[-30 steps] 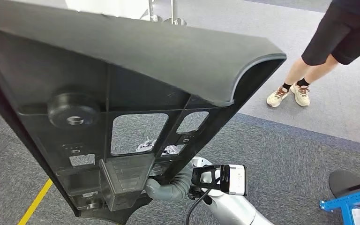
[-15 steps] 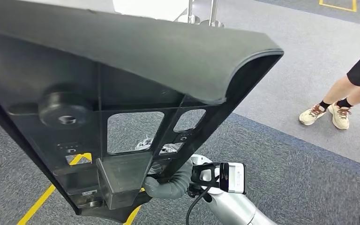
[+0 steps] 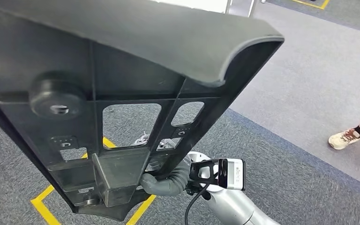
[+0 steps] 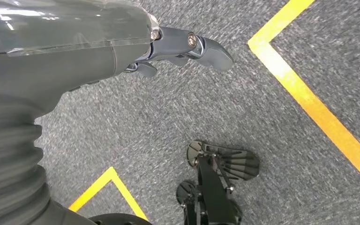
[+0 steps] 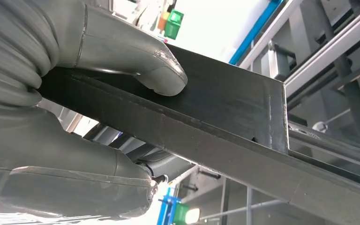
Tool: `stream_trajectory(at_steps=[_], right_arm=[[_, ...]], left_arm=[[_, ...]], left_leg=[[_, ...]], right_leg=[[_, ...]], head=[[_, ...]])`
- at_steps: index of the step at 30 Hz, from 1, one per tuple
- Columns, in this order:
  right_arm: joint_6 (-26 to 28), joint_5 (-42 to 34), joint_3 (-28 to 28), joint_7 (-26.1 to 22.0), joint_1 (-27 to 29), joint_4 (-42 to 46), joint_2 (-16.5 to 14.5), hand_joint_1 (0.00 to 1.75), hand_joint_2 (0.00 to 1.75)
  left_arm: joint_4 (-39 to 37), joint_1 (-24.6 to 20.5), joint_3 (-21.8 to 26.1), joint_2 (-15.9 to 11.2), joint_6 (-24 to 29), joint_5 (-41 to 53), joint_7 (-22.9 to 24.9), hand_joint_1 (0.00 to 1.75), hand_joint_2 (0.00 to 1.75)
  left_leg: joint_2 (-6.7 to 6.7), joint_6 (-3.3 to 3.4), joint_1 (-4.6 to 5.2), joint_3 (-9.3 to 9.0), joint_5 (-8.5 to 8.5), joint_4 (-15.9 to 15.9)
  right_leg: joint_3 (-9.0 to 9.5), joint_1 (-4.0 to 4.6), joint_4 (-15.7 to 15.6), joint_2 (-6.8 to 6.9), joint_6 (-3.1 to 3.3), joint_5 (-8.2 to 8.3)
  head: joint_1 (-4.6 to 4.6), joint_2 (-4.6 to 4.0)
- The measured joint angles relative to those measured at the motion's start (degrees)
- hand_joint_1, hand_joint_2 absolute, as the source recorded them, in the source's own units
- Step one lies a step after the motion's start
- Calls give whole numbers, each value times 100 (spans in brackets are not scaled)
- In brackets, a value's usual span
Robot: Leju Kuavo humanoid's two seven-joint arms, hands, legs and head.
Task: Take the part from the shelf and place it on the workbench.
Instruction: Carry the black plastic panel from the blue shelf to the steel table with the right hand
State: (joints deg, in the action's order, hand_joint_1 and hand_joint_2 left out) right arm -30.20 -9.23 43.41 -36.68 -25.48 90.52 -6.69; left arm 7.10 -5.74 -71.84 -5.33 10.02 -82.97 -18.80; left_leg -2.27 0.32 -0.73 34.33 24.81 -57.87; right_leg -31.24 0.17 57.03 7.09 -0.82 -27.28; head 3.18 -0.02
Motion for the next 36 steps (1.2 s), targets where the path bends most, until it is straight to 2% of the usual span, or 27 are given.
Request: stream_trajectory(at_steps=[2,4,5,6,7,8,9,11,12,13,15,16,17,19,20,21,22,23,24,25,27,28,30,31,33,35,36], right_arm=[[6,-15,-2,-8,-17,2,4,175,175],[25,-35,-7,-26,-21,-1,33,175,175],[34,-43,-9,-34,-16,-6,55,175,175],[41,-48,-10,-42,-9,-12,80,175,175],[44,-49,-11,-48,-4,-17,101,175,175],[47,-50,-11,-58,-1,-21,118,175,175],[50,-50,-11,-73,1,-22,132,175,175],[56,-49,-15,-109,1,-23,149,175,175],[58,-47,-20,-129,2,-25,158,175,175],[63,-43,-27,-147,3,-27,166,175,175],[71,-30,-39,-179,1,-32,177,175,175],[73,-21,-41,-190,0,-33,178,175,175],[74,-15,-42,-197,-3,-33,178,175,175],[74,-8,-46,-203,-1,-38,184,175,175],[74,-7,-49,-204,2,-44,191,175,175],[73,-7,-50,-205,8,-53,198,175,175],[73,-6,-50,-205,13,-63,204,175,175],[73,-6,-50,-206,15,-73,207,175,175],[73,-6,-51,-206,15,-79,208,175,175],[73,-6,-53,-208,11,-83,208,175,175],[74,-6,-61,-209,-2,-85,208,175,175],[74,-7,-65,-210,-10,-86,208,175,175],[74,-9,-71,-213,-26,-91,207,175,175],[74,-11,-75,-214,-34,-93,206,175,175],[73,-15,-84,-215,-47,-94,204,175,175],[72,-18,-96,-216,-48,-102,215,175,175],[70,-18,-101,-216,-45,-110,225,175,175]], left_arm=[[0,8,0,0,-30,0,-16,0,175],[0,-8,0,0,-56,0,-31,0,175],[0,-16,0,0,-64,0,-34,0,175],[0,-17,0,0,-72,0,-37,0,175],[0,-13,0,0,-78,0,-39,0,175],[0,-9,0,0,-84,0,-44,0,175],[0,-7,0,0,-92,0,-50,0,175],[0,-10,0,5,-106,0,-66,0,175],[0,-11,0,9,-113,0,-74,0,175],[0,-6,0,13,-120,0,-86,0,175],[-1,17,-1,11,-138,0,-109,0,175],[-1,30,-1,9,-146,0,-120,0,175],[-1,35,-1,6,-155,0,-128,0,175],[0,14,-1,1,-169,0,-153,0,175],[0,-3,-1,-2,-182,0,-164,0,175],[0,-14,-1,-4,-194,0,-171,0,175],[0,-14,-2,-4,-206,0,-175,0,175],[0,-9,-2,-7,-215,0,-176,0,175],[0,-5,-2,-11,-220,0,-177,0,175],[0,-5,-2,-18,-222,0,-179,0,175],[0,-27,-1,-30,-223,0,-183,0,175],[0,-34,-1,-33,-224,0,-184,0,175],[0,-28,0,-34,-225,0,-180,0,175],[0,-16,0,-34,-223,0,-179,0,175],[0,-18,0,-33,-221,0,-175,0,175],[0,-43,0,-33,-226,0,-175,0,175],[0,-52,0,-33,-231,0,-175,0,175]], left_leg=[[125,70,-22,-14,-21,26],[255,118,-30,-16,-33,37],[321,130,-26,-12,-34,35],[401,135,-19,-9,-34,32],[483,136,-13,-9,-34,28],[567,136,-8,-11,-34,24],[655,134,-4,-16,-33,20],[803,114,3,-15,-31,10],[866,89,2,-4,-33,6],[921,57,-6,10,-36,9],[1011,-20,-18,30,-49,31],[947,-47,-14,39,-37,17],[804,-68,-2,79,25,-71],[439,-101,4,328,331,-610],[338,-124,-6,520,522,-1008],[302,-146,-21,693,661,-1365],[285,-166,-34,787,699,-1558],[265,-182,-45,765,627,-1529],[225,-190,-53,611,455,-1249],[125,-190,-53,385,265,-823],[-64,-131,-15,27,49,-148],[-103,-92,4,-29,36,-20],[6,-17,15,-7,41,-9],[70,12,5,-8,33,1],[187,77,-17,-21,9,26],[306,115,-26,-15,-7,32],[376,123,-23,-8,-11,31]], right_leg=[[-68,-33,221,-198,-62,-172],[-388,-62,912,-542,-96,-535],[-602,-63,1326,-632,-101,-705],[-781,-62,1642,-668,-99,-788],[-875,-59,1762,-682,-90,-760],[-858,-58,1650,-695,-71,-620],[-735,-56,1321,-733,-43,-393],[-382,-54,498,-938,17,14],[-262,-51,223,-1025,36,114],[-210,-44,98,-1076,49,138],[-189,-42,44,-1002,83,140],[-168,-50,10,-945,114,153],[-143,-62,-30,-880,152,167],[-105,-66,-83,-726,210,173],[-101,-59,-85,-642,226,165],[-101,-54,-82,-558,229,156],[-100,-50,-77,-481,226,146],[-96,-50,-69,-408,218,132],[-87,-52,-55,-338,202,114],[-75,-50,-35,-272,181,89],[-61,-19,8,-153,125,39],[-57,0,21,-104,97,23],[-45,13,27,-7,45,5],[-35,-2,48,-22,9,-22],[-135,-39,320,-267,-54,-219],[-485,-59,1047,-581,-84,-589],[-691,-59,1442,-644,-89,-736]], head=[[0,0],[-1,0],[-1,0],[-1,0],[-1,0],[-1,0],[-1,0],[-1,0],[-1,0],[-1,0],[0,0],[0,0],[0,0],[2,0],[2,0],[2,0],[1,0],[1,0],[1,0],[1,0],[1,0],[1,0],[1,0],[0,0],[0,0],[-1,0],[-1,0]])
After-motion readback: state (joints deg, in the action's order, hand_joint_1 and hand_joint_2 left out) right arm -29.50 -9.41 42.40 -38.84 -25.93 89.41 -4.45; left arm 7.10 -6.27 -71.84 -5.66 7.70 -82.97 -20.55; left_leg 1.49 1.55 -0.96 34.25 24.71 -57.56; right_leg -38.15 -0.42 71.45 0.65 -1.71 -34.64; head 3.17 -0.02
